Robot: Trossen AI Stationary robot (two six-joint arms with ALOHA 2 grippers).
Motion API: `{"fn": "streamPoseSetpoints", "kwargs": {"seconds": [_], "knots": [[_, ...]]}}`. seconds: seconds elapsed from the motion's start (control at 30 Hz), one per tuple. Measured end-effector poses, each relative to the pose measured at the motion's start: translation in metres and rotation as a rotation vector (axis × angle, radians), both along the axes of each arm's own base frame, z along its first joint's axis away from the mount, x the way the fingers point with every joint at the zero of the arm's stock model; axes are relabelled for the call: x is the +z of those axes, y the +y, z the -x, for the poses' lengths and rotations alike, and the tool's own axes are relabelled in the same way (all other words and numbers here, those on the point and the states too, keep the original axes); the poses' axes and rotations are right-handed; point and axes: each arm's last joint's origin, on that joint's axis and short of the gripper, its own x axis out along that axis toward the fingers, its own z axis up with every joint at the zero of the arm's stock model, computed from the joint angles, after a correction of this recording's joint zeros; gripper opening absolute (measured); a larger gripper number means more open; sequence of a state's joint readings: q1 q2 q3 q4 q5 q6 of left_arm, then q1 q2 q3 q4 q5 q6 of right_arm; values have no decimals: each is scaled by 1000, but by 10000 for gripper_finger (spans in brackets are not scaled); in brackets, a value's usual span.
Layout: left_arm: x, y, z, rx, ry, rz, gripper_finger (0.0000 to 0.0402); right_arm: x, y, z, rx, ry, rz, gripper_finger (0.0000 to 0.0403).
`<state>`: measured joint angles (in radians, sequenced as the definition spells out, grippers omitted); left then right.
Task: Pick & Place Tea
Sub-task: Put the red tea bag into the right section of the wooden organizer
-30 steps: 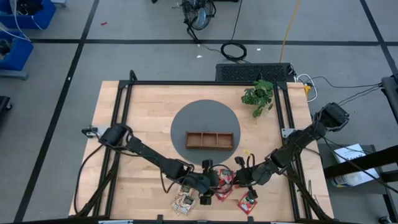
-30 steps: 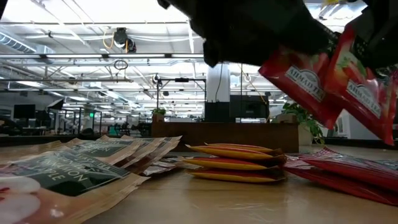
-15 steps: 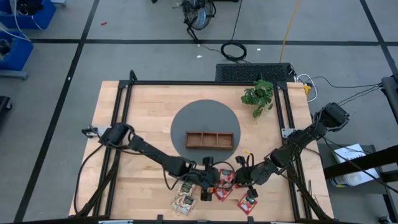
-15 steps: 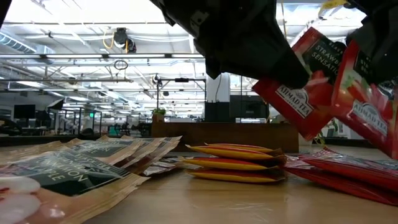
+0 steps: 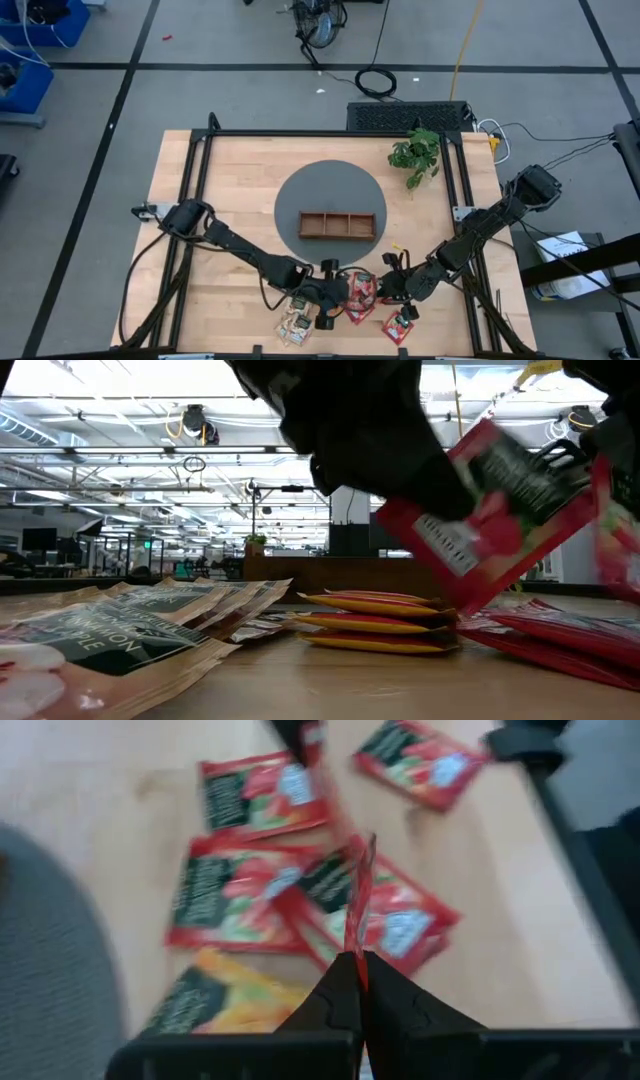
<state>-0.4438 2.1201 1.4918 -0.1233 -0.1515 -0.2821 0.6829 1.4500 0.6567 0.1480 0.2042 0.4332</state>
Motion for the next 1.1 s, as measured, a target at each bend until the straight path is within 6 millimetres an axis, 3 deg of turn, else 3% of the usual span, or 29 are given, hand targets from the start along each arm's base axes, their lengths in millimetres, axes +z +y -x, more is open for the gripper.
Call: {"fn": "streamPoseSetpoints", "kwargs": {"seconds": [0.2, 0.4, 0.67, 0.77, 0.9, 1.1], "knots": [[4, 3, -5, -49, 25, 132, 1, 18, -7, 2, -16, -7, -3, 0], [1, 20, -8, 22, 102, 195, 7, 44, -8, -4, -19, 46, 65, 0], [-1, 23, -7, 26, 134, 176, 96, 48, -11, -4, -71, 144, 81, 0], [8, 21, -4, -6, 115, 158, 140, 46, -13, -1, -90, 176, 89, 0], [39, 24, 3, -27, 53, 164, 184, 46, -13, -2, -91, 176, 88, 0], [80, 30, 29, -17, 68, 111, 206, 46, -13, -1, -88, 174, 98, 0]]}}
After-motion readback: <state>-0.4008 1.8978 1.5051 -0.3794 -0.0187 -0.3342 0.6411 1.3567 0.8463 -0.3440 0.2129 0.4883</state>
